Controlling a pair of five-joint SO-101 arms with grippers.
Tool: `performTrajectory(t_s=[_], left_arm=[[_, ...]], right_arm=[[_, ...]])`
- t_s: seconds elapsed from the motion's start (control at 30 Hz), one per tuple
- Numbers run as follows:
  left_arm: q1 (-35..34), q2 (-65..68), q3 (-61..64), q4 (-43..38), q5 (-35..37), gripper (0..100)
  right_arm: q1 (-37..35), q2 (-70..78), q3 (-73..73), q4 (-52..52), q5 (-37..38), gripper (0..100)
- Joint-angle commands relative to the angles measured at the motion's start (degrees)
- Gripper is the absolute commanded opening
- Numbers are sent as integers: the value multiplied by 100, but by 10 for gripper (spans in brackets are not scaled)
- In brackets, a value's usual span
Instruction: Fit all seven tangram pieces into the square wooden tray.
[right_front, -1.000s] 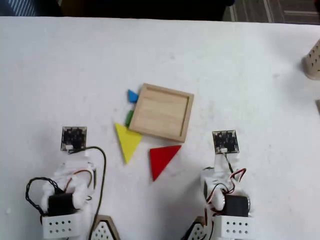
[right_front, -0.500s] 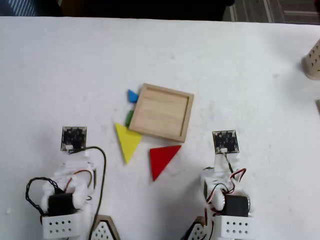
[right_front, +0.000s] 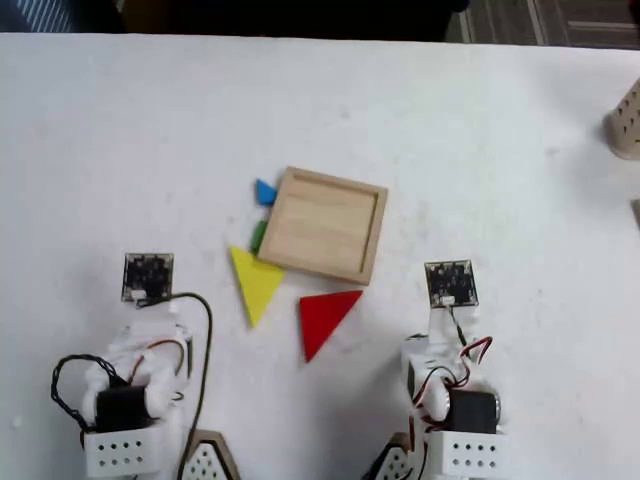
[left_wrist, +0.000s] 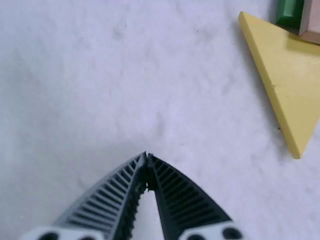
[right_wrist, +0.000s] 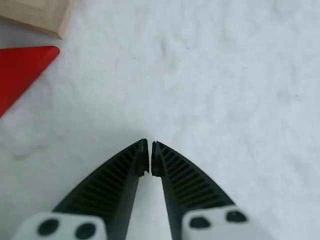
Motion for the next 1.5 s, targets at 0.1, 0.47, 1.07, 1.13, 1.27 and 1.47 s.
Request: performTrajectory(t_s=[0.1, 0.47, 1.07, 1.13, 1.27, 1.47], left_arm=[[22, -84, -53, 26, -18, 20], [-462, -84, -79, -958, -53, 20], [-101, -31, -1785, -923, -545, 20], [-92, 207, -2189, -730, -484, 20], [-92, 1692, -2919, -949, -492, 20], [-92, 4558, -3824, -1749, 18, 21]], right_arm=[[-31, -75, 53, -101, 44, 18], [-22, -75, 53, -101, 44, 18], [541, -75, 44, -92, 53, 18], [558, -75, 44, -92, 53, 18], [558, -75, 44, -92, 53, 18], [567, -75, 44, -101, 53, 18]])
